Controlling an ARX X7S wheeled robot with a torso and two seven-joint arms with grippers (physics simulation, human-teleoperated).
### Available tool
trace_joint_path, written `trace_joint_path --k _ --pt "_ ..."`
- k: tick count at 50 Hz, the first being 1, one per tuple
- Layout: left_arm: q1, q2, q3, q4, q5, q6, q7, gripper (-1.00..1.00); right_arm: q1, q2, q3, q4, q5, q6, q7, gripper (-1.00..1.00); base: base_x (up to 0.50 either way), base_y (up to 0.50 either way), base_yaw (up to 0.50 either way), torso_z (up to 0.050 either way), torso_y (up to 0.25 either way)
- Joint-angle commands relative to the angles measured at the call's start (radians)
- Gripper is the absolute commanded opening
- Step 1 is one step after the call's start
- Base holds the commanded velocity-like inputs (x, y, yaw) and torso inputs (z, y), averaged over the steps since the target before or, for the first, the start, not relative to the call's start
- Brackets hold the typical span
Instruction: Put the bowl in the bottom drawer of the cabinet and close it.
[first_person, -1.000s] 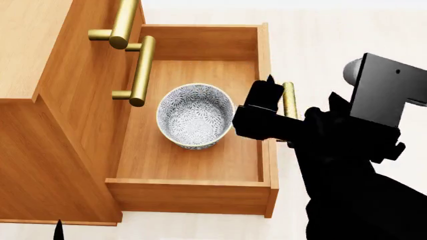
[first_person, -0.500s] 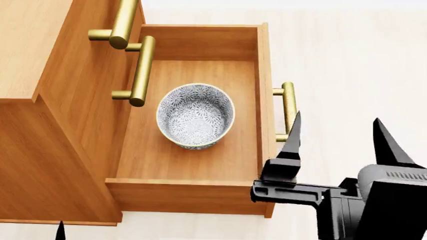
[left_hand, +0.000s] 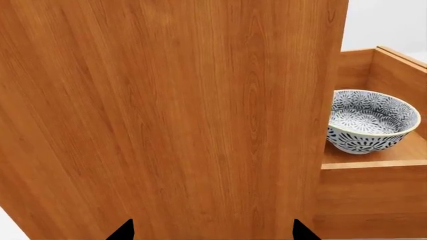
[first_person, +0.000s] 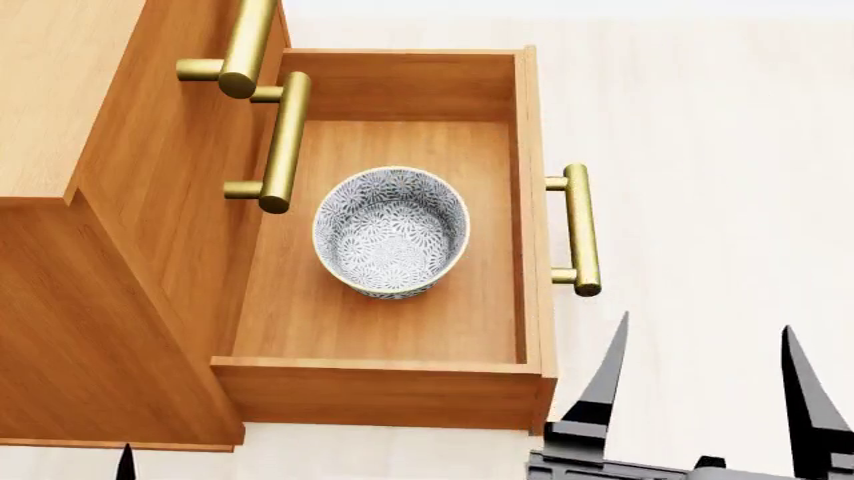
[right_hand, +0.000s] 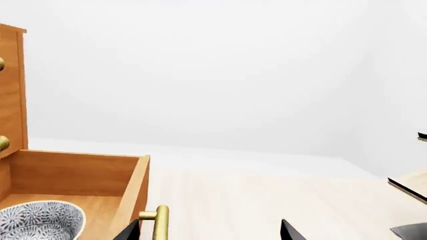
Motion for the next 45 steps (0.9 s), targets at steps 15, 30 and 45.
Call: trace_joint_path --k 15,30,45 --pt "0.002 0.016 -0.021 0.000 -0.002 0.022 0.037 1.00 -0.086 -0.136 0.008 0.261 -0.035 -0.110 -0.068 1.00 0.00 0.00 0.00 0.000 0.000" --pt "0.002 0.013 -0.027 0.006 -0.009 0.021 0.032 1.00 -0.068 -0.254 0.016 0.461 0.028 -0.144 -0.176 1.00 0.00 0.00 0.00 0.000 0.000" --pt "-0.003 0.013 -0.022 0.003 -0.010 0.019 0.030 1.00 -0.058 -0.346 0.037 0.639 0.095 -0.180 -0.274 1.00 0.00 0.00 0.00 0.000 0.000"
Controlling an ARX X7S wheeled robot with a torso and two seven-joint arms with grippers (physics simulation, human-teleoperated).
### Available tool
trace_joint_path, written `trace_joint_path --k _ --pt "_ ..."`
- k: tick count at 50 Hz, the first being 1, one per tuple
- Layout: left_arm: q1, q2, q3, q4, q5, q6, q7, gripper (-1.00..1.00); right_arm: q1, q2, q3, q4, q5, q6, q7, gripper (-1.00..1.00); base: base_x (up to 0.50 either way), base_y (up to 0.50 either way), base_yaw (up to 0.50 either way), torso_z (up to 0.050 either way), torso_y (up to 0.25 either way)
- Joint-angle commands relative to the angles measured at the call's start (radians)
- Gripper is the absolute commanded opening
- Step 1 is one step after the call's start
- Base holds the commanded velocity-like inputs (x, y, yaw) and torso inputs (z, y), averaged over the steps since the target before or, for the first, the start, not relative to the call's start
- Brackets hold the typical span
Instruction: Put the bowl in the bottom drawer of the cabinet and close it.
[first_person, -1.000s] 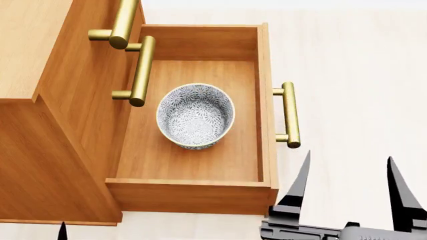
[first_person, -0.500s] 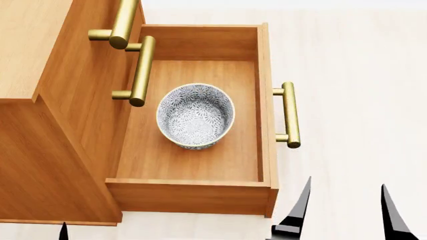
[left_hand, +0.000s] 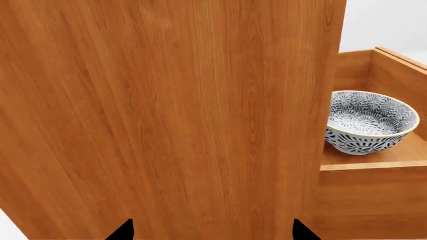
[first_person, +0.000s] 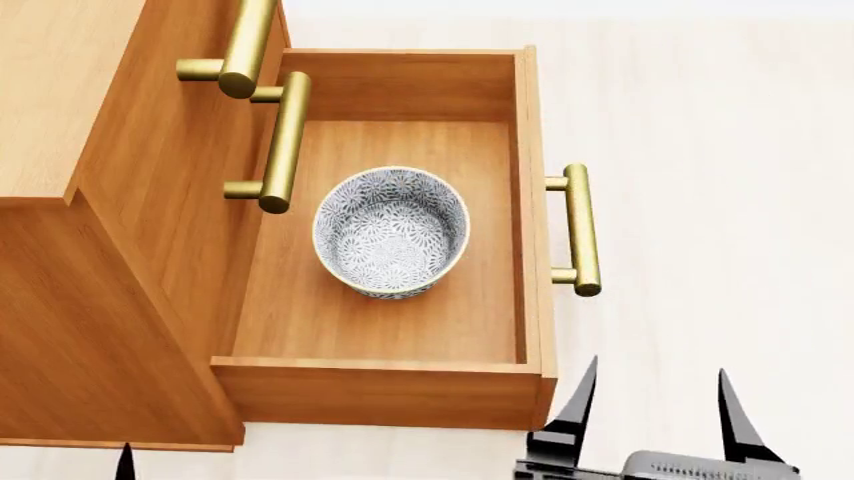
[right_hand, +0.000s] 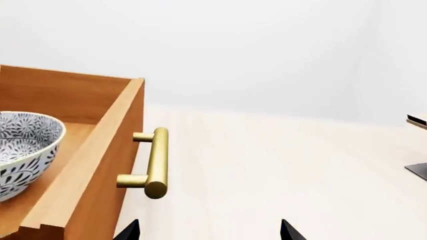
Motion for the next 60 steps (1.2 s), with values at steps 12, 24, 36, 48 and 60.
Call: trace_joint_path --k 12,24,36,48,60 --pt "-0.001 0.020 -0.025 0.001 -0.008 0.018 0.036 1.00 0.010 -0.123 0.039 0.212 0.047 -0.035 -0.146 1.00 0.00 0.00 0.00 0.000 0.000" --pt "-0.001 0.018 -0.027 -0.002 -0.012 0.023 0.036 1.00 0.023 -0.129 0.040 0.194 0.043 -0.024 -0.152 1.00 0.00 0.00 0.00 0.000 0.000" --pt "-0.003 0.019 -0.022 -0.011 -0.009 0.031 0.038 1.00 0.026 -0.134 0.042 0.175 0.039 -0.025 -0.159 1.00 0.00 0.00 0.00 0.000 0.000" --pt "-0.002 0.016 -0.020 -0.001 -0.011 0.024 0.032 1.00 0.022 -0.151 0.035 0.170 0.034 -0.023 -0.171 1.00 0.00 0.00 0.00 0.000 0.000" --pt "-0.001 0.013 -0.019 0.004 -0.013 0.023 0.029 1.00 0.026 -0.182 0.026 0.180 0.032 -0.020 -0.202 1.00 0.00 0.00 0.00 0.000 0.000"
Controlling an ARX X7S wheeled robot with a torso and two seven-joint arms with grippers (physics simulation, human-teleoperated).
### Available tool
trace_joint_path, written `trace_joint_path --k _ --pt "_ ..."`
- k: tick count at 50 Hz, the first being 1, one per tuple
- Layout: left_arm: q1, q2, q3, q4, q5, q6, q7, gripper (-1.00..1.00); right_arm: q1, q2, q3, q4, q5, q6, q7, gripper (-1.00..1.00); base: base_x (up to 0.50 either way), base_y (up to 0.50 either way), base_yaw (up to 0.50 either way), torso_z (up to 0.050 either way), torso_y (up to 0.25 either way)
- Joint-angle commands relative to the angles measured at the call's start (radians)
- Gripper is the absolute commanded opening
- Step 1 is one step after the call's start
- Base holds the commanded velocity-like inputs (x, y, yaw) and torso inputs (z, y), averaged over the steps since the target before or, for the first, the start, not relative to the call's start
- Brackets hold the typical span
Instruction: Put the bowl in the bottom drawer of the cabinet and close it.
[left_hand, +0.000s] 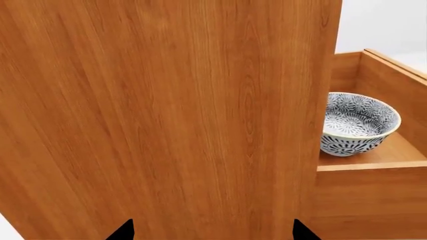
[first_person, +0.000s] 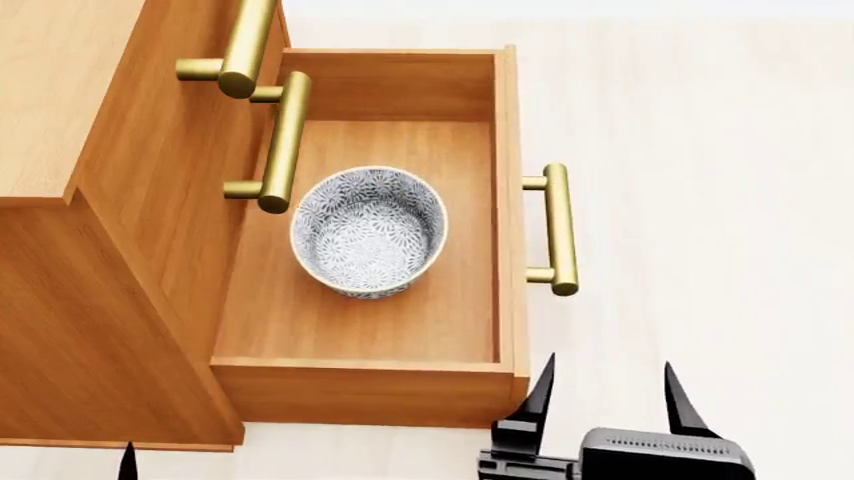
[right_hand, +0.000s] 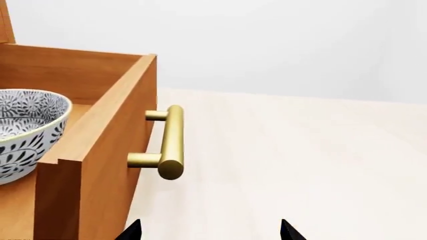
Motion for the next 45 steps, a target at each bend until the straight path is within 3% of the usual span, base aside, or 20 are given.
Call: trace_joint_path --k 1,45 --pt "0.005 0.019 -0.029 0.005 -0.008 0.019 0.037 1.00 0.010 -0.050 0.008 0.004 -0.031 0.002 -0.068 1.00 0.00 0.00 0.00 0.000 0.000" --pt "0.002 0.010 -0.032 0.003 -0.016 0.029 0.034 1.00 0.077 -0.159 -0.020 0.029 -0.036 0.058 -0.168 1.00 0.00 0.00 0.00 0.000 0.000"
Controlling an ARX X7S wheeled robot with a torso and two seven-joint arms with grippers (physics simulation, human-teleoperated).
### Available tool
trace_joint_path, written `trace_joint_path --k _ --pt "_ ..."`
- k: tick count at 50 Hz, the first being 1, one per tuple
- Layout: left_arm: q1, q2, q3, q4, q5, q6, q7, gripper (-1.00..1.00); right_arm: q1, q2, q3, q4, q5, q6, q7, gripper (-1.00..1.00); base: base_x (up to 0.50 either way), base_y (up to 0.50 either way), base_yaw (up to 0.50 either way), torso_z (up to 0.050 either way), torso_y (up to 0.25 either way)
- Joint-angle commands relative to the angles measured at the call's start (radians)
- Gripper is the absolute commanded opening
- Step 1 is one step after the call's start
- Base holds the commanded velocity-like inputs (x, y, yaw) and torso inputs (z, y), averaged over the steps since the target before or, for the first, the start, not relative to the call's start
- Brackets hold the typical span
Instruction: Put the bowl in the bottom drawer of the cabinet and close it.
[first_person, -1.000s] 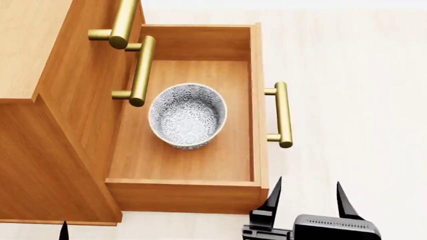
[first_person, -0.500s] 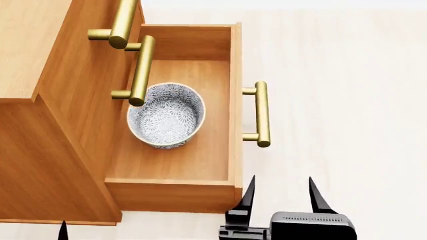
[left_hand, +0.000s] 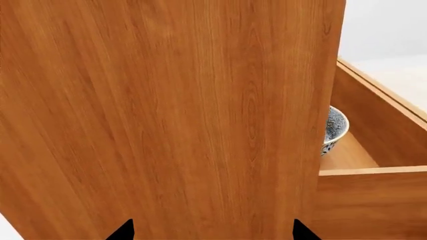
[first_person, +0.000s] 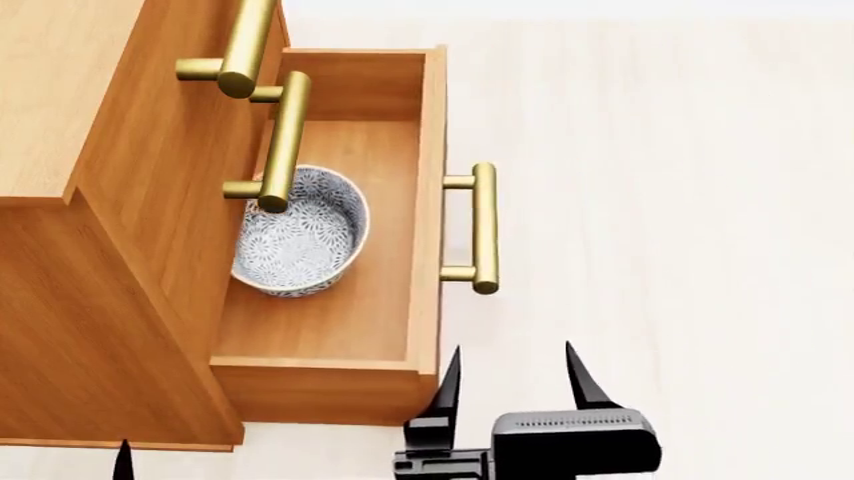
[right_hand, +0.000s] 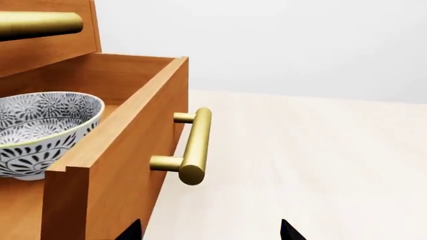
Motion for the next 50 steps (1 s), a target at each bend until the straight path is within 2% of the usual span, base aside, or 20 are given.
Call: trace_joint_path --k 1,50 --pt "0.002 0.021 -0.028 -0.002 -0.006 0.021 0.039 1.00 0.030 -0.051 0.013 0.012 -0.029 0.014 -0.073 1.00 0.00 0.00 0.00 0.000 0.000" --pt "0.005 0.015 -0.029 -0.006 -0.016 0.030 0.031 1.00 0.111 -0.193 -0.026 0.105 -0.050 0.079 -0.196 1.00 0.00 0.00 0.00 0.000 0.001"
